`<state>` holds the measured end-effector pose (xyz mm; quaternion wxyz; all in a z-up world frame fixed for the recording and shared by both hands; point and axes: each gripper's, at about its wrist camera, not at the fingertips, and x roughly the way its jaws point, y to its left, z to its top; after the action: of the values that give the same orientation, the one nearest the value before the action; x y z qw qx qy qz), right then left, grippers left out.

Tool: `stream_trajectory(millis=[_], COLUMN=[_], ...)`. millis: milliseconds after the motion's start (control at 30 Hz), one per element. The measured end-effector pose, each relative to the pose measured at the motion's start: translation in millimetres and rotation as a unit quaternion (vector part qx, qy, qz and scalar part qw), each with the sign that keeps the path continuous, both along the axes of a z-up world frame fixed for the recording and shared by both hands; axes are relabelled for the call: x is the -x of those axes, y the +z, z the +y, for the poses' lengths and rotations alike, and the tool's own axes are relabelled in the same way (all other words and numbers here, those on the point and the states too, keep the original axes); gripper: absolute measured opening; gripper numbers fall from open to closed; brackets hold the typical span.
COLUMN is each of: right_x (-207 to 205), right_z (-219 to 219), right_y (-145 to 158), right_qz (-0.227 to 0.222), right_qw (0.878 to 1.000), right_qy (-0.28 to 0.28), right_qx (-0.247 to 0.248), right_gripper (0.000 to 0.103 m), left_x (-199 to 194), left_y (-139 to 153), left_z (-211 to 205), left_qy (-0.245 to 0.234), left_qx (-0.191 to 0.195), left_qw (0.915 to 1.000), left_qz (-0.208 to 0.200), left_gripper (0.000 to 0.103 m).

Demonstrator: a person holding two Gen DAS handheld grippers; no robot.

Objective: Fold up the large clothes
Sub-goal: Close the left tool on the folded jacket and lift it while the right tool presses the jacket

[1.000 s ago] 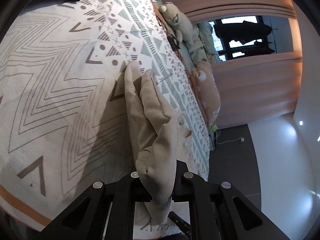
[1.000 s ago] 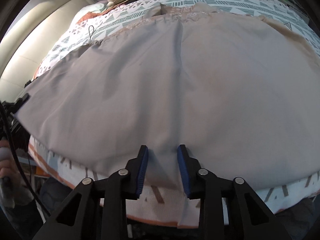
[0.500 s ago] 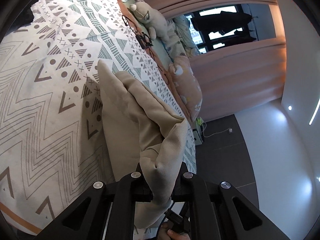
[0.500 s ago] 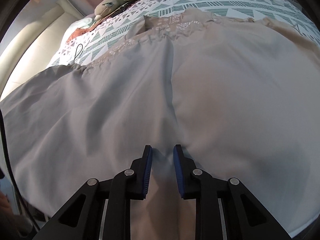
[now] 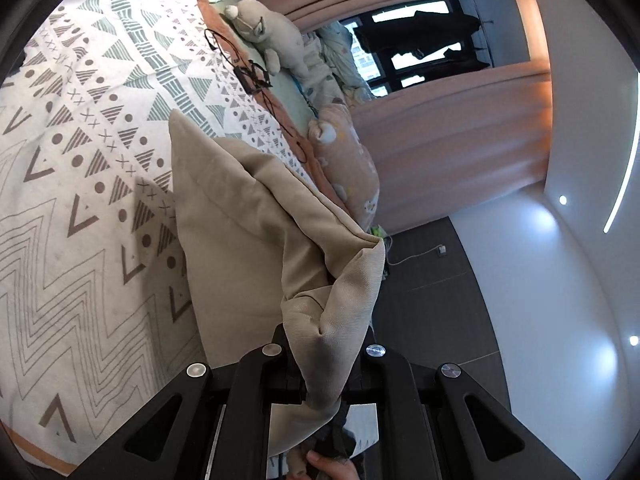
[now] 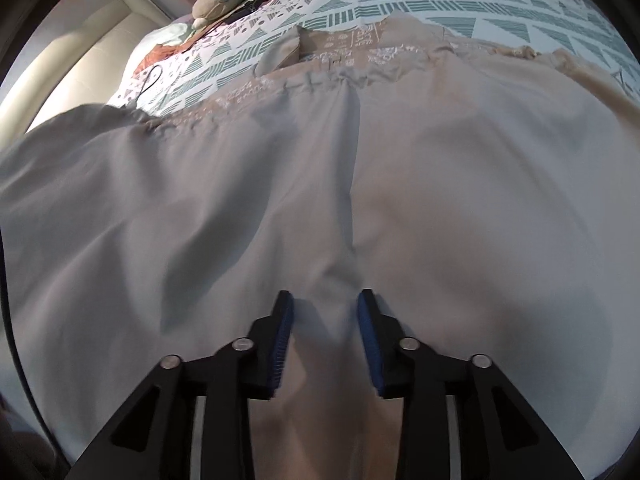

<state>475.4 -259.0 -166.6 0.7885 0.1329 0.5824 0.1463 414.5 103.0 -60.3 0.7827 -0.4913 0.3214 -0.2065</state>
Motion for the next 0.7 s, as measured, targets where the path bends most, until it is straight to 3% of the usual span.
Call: stream_trajectory(millis=[200, 533, 700], right_x=[43, 108, 115], right_z=[-4, -29, -46], right_y=[2, 1, 5], right_qz=[-0.003, -0.011, -0.005], right_qw=[1.000, 0.997, 0.994], right_qy=[0.017, -0.013, -0.010], right_qx=[-0.005, -0.070, -0.111], right_gripper=[0.037, 0.037, 0.037], left_x=[-5, -14, -18], left_y=[17, 46, 56], left_z=[-20, -74, -102], left_qy=[-0.021, -0.065, -0.082], left_qx=[-0.010, -0.047, -0.059], left_qw=[0.9996, 0.9965, 0.9944], left_qz=[-0.012, -0.024, -0.031], left_gripper=[0.010, 0.010, 0.010])
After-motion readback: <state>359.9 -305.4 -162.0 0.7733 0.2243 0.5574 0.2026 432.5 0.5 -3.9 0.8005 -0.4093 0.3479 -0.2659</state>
